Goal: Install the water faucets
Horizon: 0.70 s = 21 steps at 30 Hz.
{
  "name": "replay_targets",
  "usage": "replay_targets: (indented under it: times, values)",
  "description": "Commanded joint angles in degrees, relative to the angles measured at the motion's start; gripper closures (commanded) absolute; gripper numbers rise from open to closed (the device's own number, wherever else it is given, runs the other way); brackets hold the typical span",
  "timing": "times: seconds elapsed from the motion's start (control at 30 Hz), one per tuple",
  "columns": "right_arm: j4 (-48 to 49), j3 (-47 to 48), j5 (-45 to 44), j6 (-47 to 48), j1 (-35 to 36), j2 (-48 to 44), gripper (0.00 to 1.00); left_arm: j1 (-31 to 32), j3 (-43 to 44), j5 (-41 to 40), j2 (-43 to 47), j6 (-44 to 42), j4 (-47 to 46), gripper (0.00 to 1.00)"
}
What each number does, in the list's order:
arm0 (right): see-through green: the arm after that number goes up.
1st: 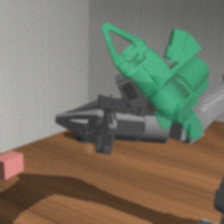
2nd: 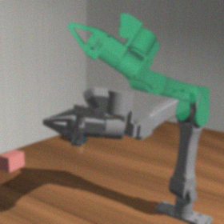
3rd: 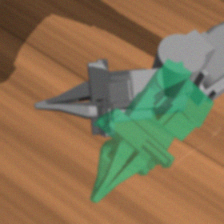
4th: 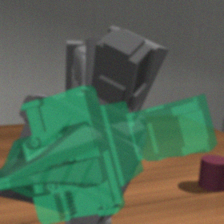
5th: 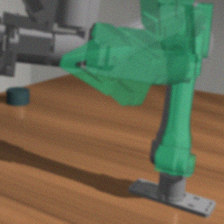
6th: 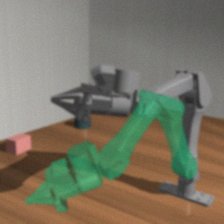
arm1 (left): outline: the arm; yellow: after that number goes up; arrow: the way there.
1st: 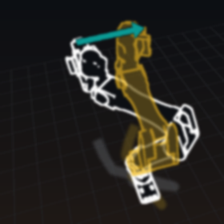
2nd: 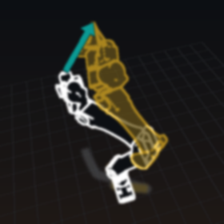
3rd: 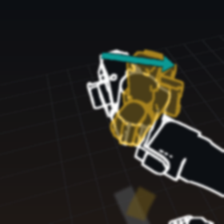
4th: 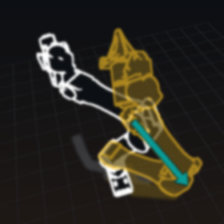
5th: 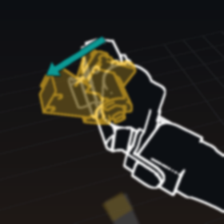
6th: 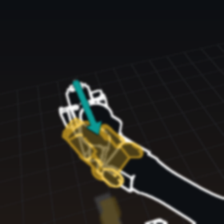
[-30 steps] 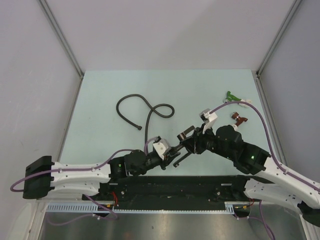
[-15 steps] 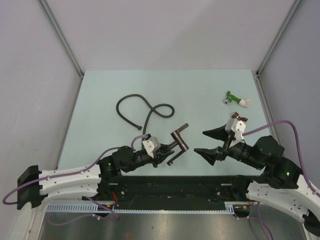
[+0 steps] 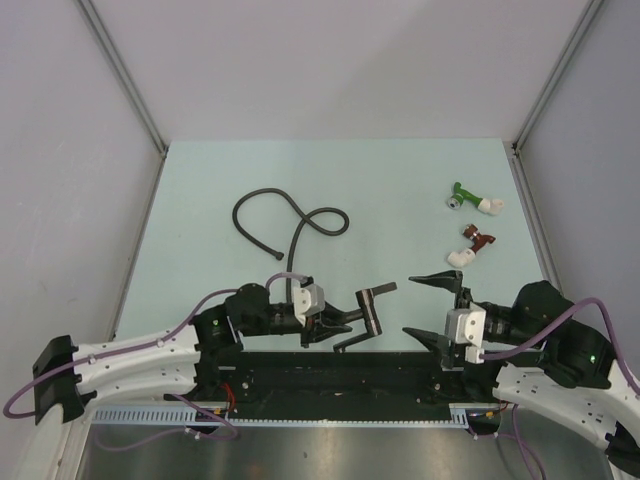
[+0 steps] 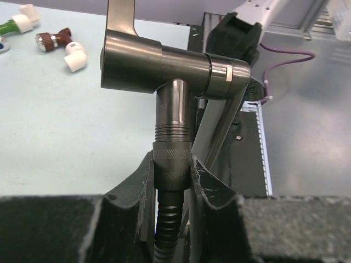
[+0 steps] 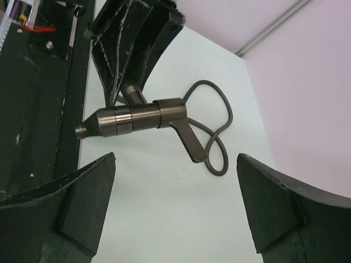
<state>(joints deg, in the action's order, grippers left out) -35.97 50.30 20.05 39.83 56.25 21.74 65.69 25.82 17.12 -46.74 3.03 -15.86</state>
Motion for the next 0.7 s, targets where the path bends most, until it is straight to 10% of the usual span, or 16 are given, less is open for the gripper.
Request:
replay_targets:
  times: [0.0, 0.67]
  values:
    - [-3.06, 2.34, 2.27, 11.31, 0.35, 1.90, 0.06, -0.39, 5.99, 7.04, -0.19, -2.24, -3.74, 1.00]
    - [-3.76, 2.96, -13.36, 21.07, 19.85, 11.57, 0.12, -0.56, 8.37, 10.21, -1.77, -1.97, -0.14, 1.00]
